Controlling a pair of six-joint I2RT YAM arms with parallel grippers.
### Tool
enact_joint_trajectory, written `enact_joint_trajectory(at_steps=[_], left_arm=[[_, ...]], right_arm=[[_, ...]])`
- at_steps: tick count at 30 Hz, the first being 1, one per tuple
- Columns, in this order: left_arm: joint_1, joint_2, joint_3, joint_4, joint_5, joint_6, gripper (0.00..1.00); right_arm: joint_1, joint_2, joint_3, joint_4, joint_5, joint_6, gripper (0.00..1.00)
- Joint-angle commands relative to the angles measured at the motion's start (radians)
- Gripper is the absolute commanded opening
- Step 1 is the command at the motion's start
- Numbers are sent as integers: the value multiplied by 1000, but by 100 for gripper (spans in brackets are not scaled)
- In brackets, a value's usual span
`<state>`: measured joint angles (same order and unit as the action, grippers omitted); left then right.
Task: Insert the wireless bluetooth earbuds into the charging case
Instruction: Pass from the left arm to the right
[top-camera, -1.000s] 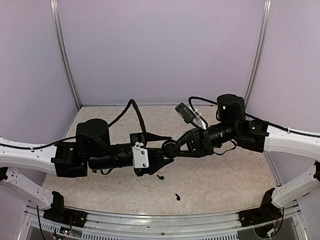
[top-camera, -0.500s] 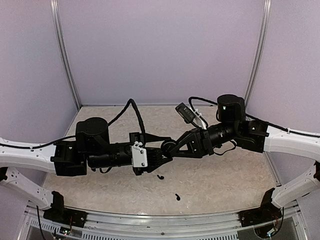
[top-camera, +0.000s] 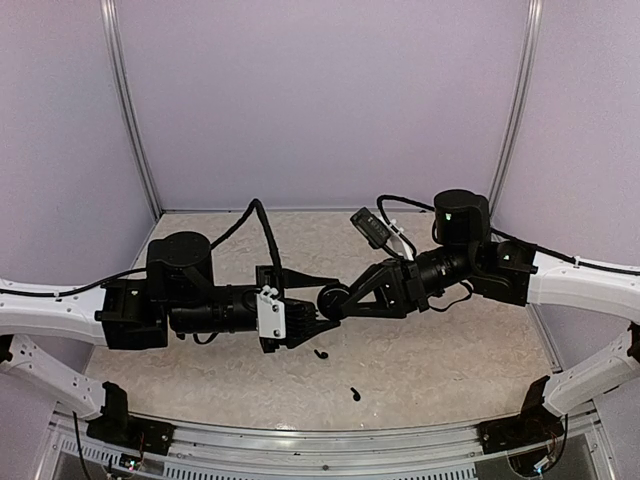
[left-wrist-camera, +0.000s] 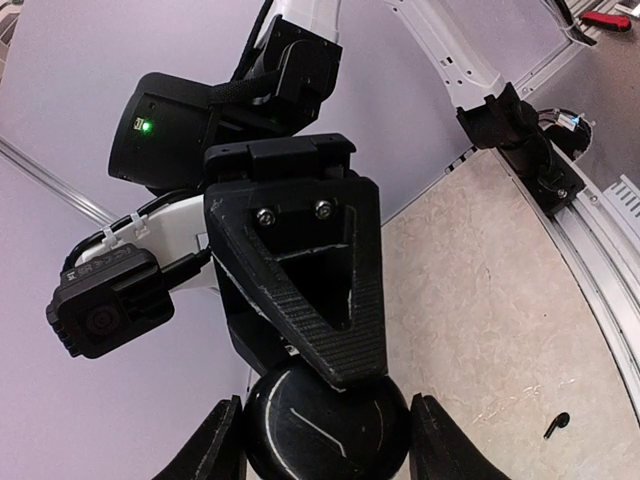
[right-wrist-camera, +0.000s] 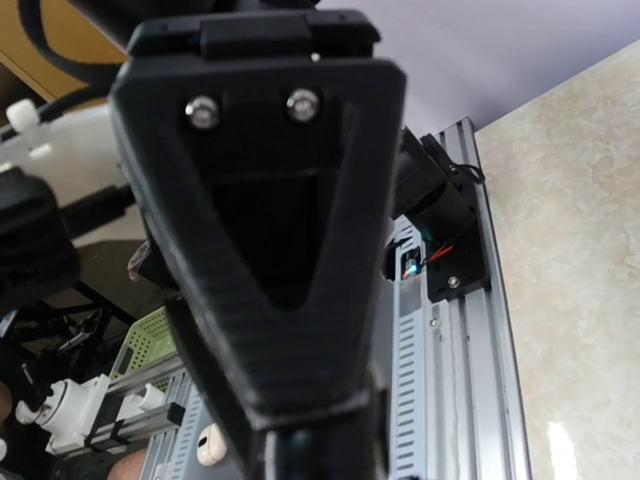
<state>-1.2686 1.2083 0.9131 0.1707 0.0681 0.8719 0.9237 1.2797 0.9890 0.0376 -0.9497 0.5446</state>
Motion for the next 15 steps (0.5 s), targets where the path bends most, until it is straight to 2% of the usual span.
enact_joint_trajectory(at_steps=[1, 4, 6, 15], left_arm=[[3, -7, 9, -14, 28, 13, 39], [2, -6, 9, -14, 26, 8, 38], [2, -4, 8, -13, 23, 10, 38], [1, 5, 10, -11, 5, 21, 38]], right_arm=[[-4, 0, 8, 13, -15, 1, 33], [-2, 0, 5, 13, -18, 5, 26], [-3, 2, 4, 12, -22, 6, 25], [-4, 23, 12, 5, -49, 6, 33]])
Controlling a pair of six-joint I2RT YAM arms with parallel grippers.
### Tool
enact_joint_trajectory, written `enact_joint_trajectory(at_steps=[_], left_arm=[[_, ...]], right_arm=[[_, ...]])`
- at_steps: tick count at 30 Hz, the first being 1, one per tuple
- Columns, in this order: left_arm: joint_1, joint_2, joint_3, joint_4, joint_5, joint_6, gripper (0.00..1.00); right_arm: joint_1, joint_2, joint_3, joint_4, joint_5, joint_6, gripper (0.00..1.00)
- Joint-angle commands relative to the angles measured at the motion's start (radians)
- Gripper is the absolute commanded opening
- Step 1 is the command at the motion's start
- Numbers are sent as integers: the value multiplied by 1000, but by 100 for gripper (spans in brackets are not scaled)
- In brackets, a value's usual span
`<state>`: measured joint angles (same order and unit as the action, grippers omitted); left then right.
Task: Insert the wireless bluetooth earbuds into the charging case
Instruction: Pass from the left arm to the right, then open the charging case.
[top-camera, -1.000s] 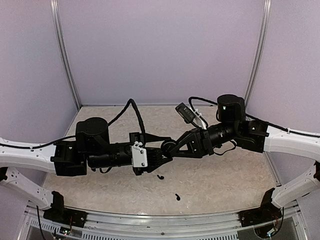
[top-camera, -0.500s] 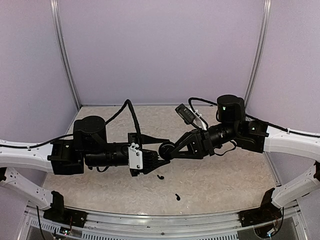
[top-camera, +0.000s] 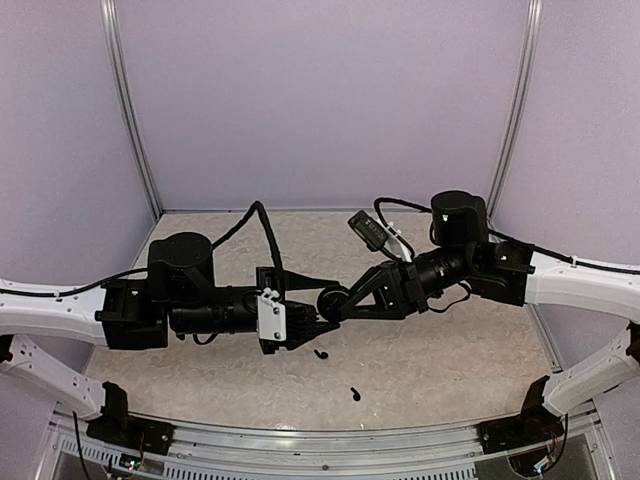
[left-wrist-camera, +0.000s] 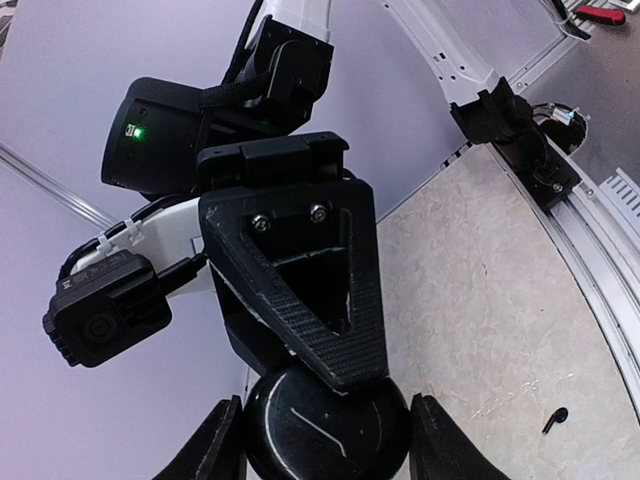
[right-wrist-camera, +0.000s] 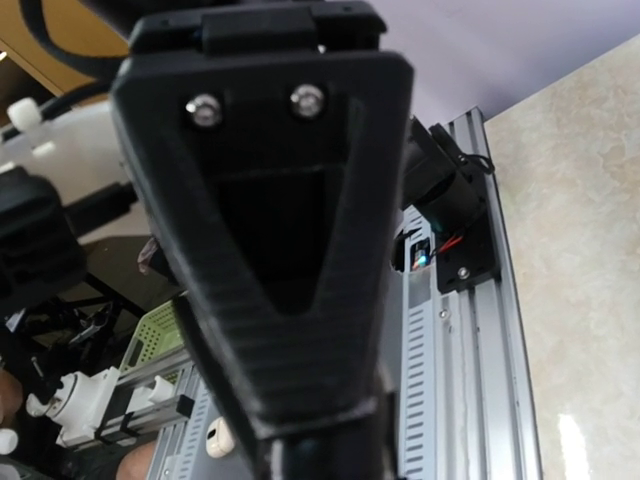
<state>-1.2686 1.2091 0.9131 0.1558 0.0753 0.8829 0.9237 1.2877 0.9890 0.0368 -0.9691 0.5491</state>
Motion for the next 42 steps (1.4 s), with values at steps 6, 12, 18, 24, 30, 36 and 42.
enact_joint_trajectory(at_steps=[6, 12, 18, 24, 30, 36, 42], left_arm=[[2, 10, 12, 4, -6, 14, 39], [1, 2, 0, 22, -13, 1, 68], [3, -45, -40, 107, -70, -113, 99], [32, -74, -8, 110, -169, -419, 99], [79, 13, 128, -13, -212, -725, 99], [98, 11, 134, 13, -59, -800, 99], [100, 73, 158, 20, 9, -834, 99]], right_arm=[[-1, 16, 16, 2, -32, -8, 26], [-3, 4, 18, -4, -6, -36, 12], [-28, -53, 7, 12, 68, -116, 12], [-56, -130, -49, 81, 189, -265, 10], [-56, -190, -118, 168, 268, -399, 8], [-57, -219, -161, 193, 292, -466, 7], [-54, -216, -170, 207, 280, -490, 5]])
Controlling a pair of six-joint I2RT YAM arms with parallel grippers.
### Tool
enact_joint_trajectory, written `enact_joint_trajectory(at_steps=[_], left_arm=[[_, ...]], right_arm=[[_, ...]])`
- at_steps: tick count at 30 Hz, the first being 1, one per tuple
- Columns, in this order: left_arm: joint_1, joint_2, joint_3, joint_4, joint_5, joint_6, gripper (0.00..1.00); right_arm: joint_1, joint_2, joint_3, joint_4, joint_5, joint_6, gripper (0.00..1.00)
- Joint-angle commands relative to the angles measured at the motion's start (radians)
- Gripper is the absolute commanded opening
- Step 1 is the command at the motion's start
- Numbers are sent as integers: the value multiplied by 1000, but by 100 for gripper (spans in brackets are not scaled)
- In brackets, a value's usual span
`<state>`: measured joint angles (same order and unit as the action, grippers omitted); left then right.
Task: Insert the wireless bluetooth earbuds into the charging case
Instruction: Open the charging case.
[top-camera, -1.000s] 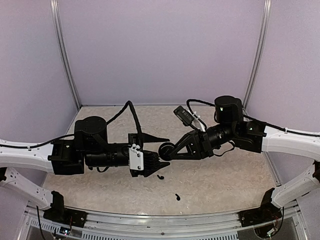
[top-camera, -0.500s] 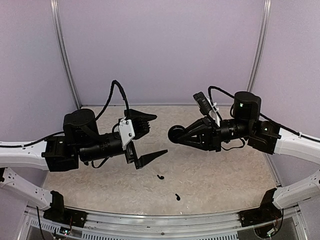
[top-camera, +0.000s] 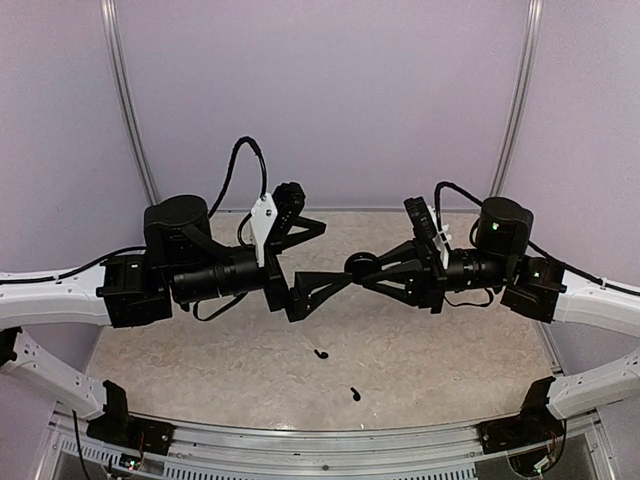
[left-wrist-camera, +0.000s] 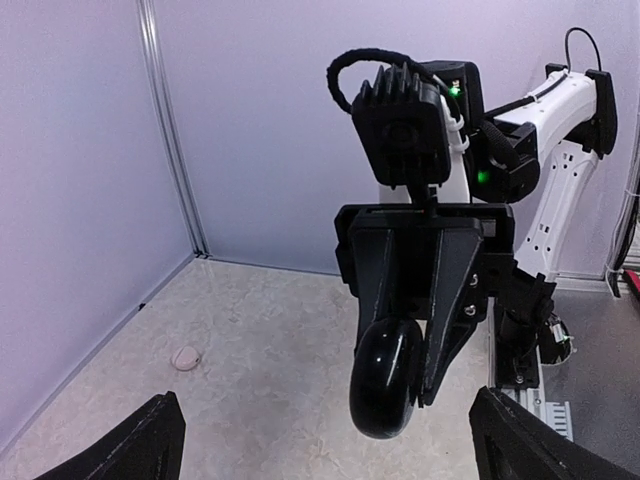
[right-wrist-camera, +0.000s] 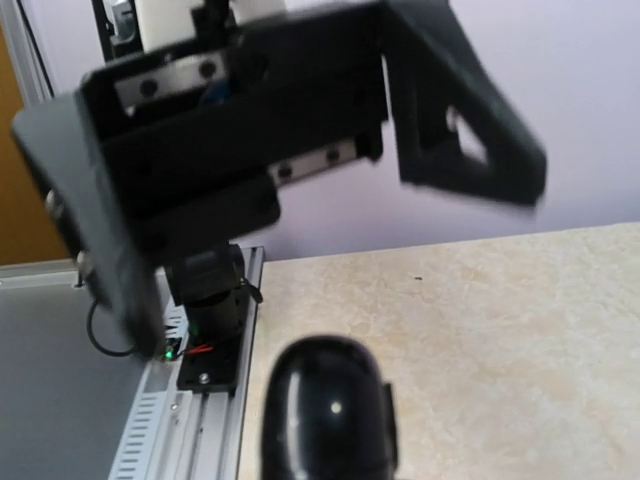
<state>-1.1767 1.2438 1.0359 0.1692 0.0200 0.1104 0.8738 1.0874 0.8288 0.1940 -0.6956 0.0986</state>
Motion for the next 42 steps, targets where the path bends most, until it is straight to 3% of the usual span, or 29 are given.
enact_joint_trajectory(at_steps=[1, 10, 31, 42], left_arm=[[9, 49, 41, 5, 64, -68, 98], [75, 99, 54, 37, 102, -152, 90], [128, 49, 20, 92, 187, -183, 87], [131, 44, 11, 66, 50, -152, 84]], right_arm=[[-4, -14, -11, 51, 1, -44, 5], [9, -18, -17, 48, -19, -79, 5], [38, -18, -45, 40, -3, -158, 0], [36, -35, -64, 70, -8, -151, 0]])
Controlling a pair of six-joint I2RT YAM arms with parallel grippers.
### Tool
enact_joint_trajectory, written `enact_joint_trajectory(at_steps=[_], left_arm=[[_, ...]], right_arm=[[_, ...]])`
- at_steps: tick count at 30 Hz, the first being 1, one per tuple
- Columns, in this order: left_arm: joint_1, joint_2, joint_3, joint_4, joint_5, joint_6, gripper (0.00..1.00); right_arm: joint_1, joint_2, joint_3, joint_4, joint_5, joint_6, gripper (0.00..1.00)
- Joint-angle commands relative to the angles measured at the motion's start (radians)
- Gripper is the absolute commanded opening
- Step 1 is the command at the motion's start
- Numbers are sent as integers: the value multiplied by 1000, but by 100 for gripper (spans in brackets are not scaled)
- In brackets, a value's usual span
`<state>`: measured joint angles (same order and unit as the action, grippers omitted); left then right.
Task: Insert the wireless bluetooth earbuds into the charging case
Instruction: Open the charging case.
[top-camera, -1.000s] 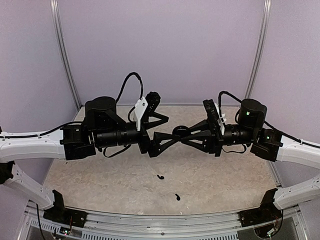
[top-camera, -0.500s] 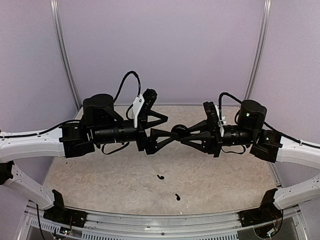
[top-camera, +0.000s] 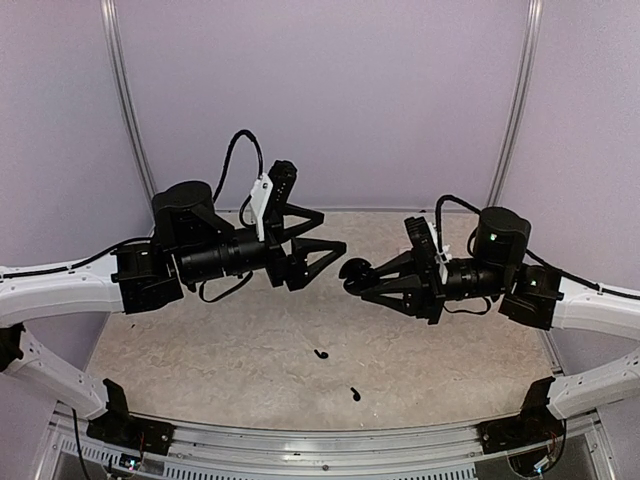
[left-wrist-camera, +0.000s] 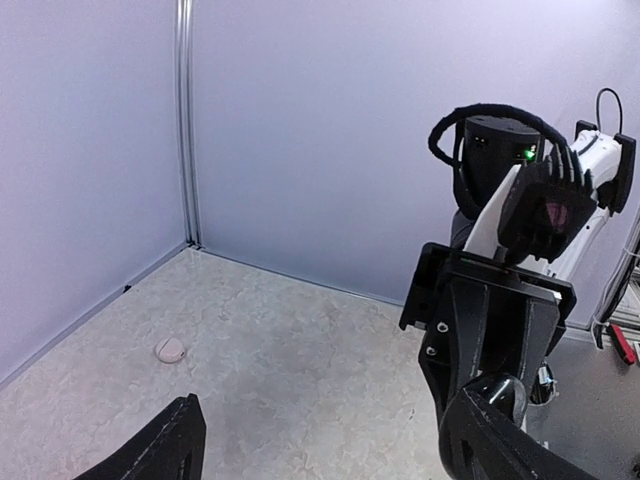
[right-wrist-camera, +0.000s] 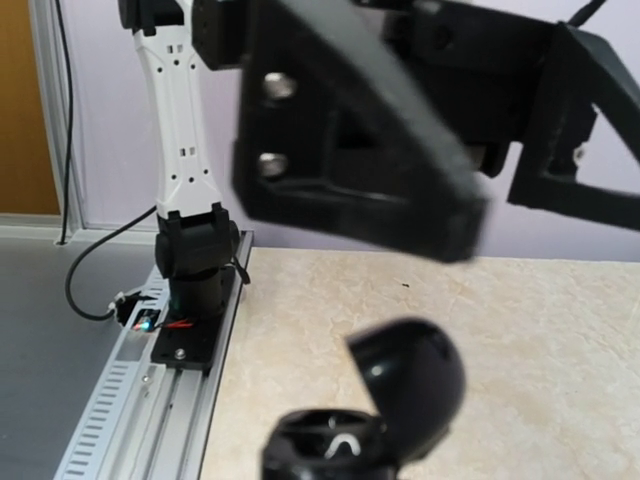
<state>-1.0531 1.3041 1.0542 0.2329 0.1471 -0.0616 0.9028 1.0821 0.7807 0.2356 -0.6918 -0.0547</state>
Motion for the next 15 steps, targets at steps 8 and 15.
enact_joint_trajectory(at_steps=[8, 15], left_arm=[[2, -77, -87, 57, 37, 99, 88], [-69, -46, -58, 30, 20, 171, 87]], right_arm=[[7, -18, -32, 42, 2, 31, 0], [7, -6, -31, 47, 14, 35, 0]])
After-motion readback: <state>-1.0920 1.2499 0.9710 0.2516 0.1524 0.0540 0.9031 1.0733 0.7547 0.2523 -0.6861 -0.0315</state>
